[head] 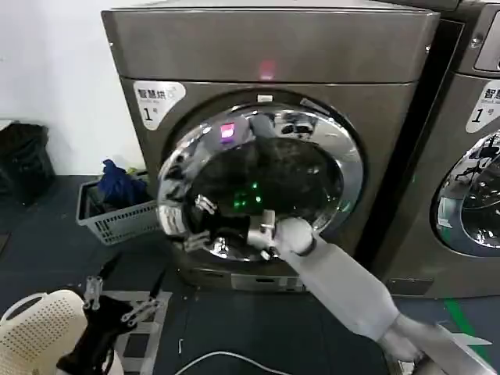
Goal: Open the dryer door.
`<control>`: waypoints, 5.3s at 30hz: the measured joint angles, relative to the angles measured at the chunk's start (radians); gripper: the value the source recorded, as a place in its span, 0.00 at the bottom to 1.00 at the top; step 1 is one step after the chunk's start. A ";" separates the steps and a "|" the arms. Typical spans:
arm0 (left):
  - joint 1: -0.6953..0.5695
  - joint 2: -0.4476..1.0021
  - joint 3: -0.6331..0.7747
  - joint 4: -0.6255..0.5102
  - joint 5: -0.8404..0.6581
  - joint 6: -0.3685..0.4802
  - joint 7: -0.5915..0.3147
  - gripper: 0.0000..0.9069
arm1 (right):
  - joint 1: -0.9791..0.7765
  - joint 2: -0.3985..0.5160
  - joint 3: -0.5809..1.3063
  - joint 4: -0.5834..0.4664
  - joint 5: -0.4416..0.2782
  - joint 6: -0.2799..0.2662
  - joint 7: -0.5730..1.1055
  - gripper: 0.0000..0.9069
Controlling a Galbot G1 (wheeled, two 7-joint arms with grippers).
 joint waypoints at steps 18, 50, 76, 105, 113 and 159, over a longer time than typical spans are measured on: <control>-0.077 0.121 -0.084 0.064 -0.150 0.013 0.056 1.00 | -0.154 -0.251 0.169 0.281 0.101 -0.048 -0.330 1.00; -0.680 0.379 0.582 0.361 -0.211 0.000 0.123 1.00 | -1.433 -0.045 1.733 0.533 -0.142 0.190 0.169 1.00; -1.013 0.217 1.012 0.578 -0.197 -0.012 0.127 1.00 | -1.382 0.178 2.391 0.134 -0.569 -0.046 0.899 1.00; -1.337 -0.138 1.297 0.917 -0.172 -0.010 0.133 1.00 | -1.448 0.220 2.565 -0.053 -0.570 0.009 1.215 1.00; -1.372 -0.228 1.294 1.004 -0.161 -0.003 0.135 1.00 | -1.456 0.217 2.579 -0.088 -0.564 0.008 1.223 1.00; -1.206 0.435 1.262 0.521 -0.066 -0.060 0.170 1.00 | -1.436 0.184 2.517 -0.141 -0.540 0.048 1.155 1.00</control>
